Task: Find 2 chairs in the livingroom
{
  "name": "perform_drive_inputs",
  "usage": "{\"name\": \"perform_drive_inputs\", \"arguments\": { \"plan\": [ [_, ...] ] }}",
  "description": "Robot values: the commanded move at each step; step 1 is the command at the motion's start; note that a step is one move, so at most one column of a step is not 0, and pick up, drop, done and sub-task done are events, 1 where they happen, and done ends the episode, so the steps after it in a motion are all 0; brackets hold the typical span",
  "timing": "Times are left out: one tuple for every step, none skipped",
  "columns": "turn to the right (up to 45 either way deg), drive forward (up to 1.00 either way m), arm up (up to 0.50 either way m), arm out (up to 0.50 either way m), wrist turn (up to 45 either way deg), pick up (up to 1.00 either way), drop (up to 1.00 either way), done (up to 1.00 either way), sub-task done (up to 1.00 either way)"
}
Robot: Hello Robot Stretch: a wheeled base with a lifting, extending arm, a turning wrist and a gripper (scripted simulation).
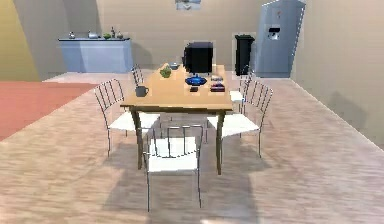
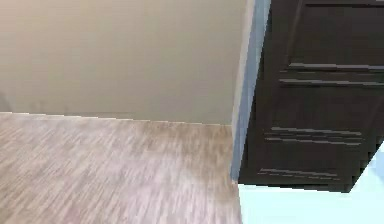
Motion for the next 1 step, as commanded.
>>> {"name": "perform_drive_inputs", "arguments": {
  "plan": [
    [-42.0, 0.00, 0.00, 0.00, 0.0, 0.00, 0.00, 0.00, 0.00]
  ]
}}
